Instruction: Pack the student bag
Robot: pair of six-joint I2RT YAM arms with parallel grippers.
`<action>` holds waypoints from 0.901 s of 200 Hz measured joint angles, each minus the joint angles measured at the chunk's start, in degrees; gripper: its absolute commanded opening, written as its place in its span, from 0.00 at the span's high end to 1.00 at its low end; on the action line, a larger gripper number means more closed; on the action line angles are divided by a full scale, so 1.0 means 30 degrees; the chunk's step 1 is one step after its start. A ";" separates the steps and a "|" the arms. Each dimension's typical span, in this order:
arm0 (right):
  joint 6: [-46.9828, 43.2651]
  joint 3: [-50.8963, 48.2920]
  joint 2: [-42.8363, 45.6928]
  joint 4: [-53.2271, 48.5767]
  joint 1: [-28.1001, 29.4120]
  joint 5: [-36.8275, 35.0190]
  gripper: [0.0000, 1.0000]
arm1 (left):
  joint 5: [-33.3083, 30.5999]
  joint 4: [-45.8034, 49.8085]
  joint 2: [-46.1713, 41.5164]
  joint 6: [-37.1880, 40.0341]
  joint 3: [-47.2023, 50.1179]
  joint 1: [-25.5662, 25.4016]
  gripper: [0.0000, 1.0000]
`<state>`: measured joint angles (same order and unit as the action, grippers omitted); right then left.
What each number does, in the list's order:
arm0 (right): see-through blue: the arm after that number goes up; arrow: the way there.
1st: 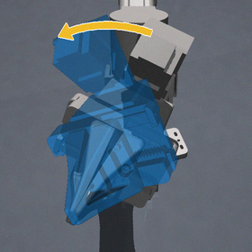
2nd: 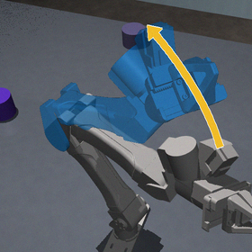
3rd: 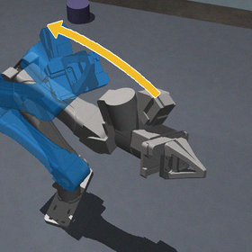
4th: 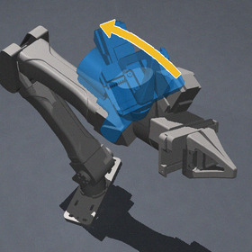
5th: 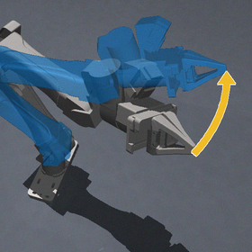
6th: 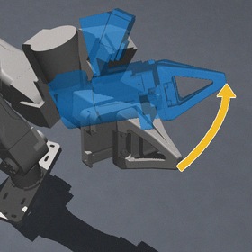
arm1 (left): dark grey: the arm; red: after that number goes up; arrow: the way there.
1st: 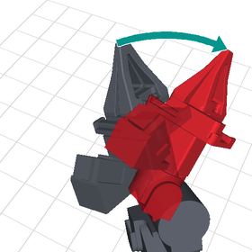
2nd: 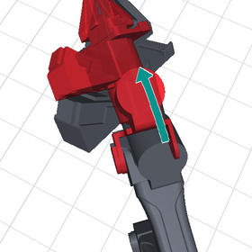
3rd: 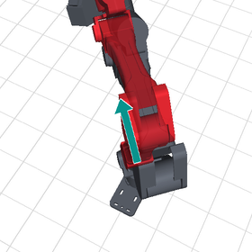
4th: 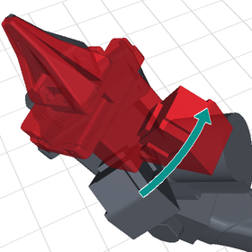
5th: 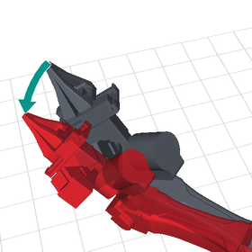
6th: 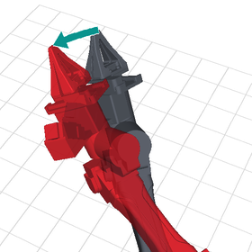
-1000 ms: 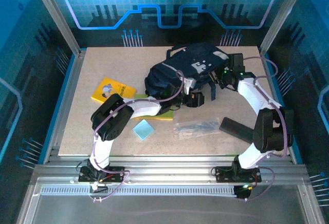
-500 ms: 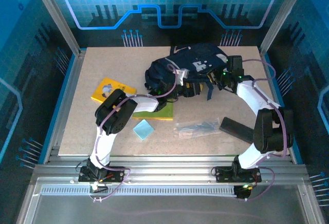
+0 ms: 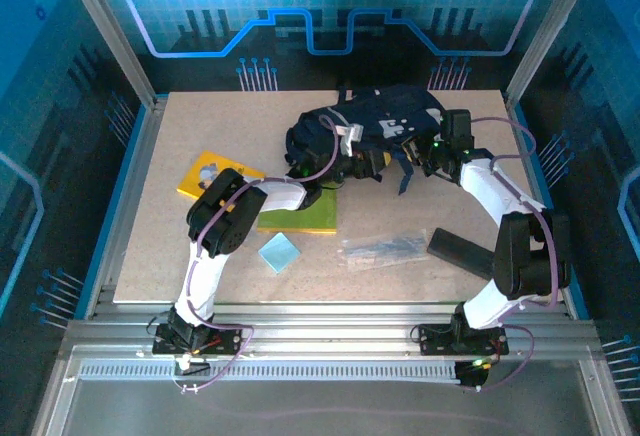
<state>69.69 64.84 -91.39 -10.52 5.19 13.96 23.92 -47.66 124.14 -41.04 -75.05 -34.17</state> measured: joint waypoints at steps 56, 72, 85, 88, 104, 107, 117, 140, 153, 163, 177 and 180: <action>-0.0036 0.0000 -0.0007 -0.0211 0.0000 -0.0022 1.00 | 0.0350 0.0372 -0.0029 0.0495 0.0102 0.0015 0.78; -0.0153 0.0029 -0.0007 -0.0364 0.0000 -0.0015 1.00 | 0.0423 0.0503 -0.0080 0.0678 0.0102 0.0029 0.78; -0.0270 0.0087 -0.0007 -0.0525 0.0000 0.0000 1.00 | 0.0430 0.0838 -0.0226 0.0867 0.0109 0.0036 0.79; -0.0306 0.0109 -0.0007 -0.0583 0.0000 0.0000 1.00 | 0.0423 0.0947 -0.0284 0.0947 0.0124 0.0036 0.79; -0.0576 0.0255 -0.0007 -0.0889 0.0000 0.0109 1.00 | 0.0423 0.1464 -0.0576 0.1384 0.0211 0.0044 0.84; -0.0612 0.0299 -0.0007 -0.0969 0.0000 0.0138 1.00 | 0.0423 0.1559 -0.0627 0.1443 0.0211 0.0044 0.86; -0.0845 0.0459 -0.0036 -0.1217 0.0000 0.0211 1.00 | 0.0423 0.1953 -0.0816 0.1770 0.0211 0.0051 0.86; -0.1384 0.0874 -0.0117 -0.1734 0.0007 0.0459 1.00 | 0.0415 0.2856 -0.1290 0.2441 0.0211 0.0080 0.79; -0.1617 0.1056 -0.0189 -0.1902 0.0007 0.0568 1.00 | 0.0415 0.3300 -0.1472 0.2798 0.0211 0.0095 0.69; -0.1756 0.1129 -0.0211 -0.1902 0.0000 0.0590 1.00 | 0.0423 0.3810 -0.1545 0.3162 0.0204 0.0138 0.68; -0.1887 0.1217 -0.0262 -0.1836 0.0000 0.0685 1.00 | 0.0415 0.4546 -0.1545 0.3344 0.0204 0.0233 0.74; -0.1902 0.1231 -0.0284 -0.1821 0.0000 0.0714 1.00 | 0.0415 0.4670 -0.1545 0.3395 0.0204 0.0255 0.76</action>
<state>63.99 68.53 -92.25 -15.99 5.19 16.10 25.17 -33.65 119.50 -30.85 -74.43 -33.41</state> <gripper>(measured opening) 0.061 0.304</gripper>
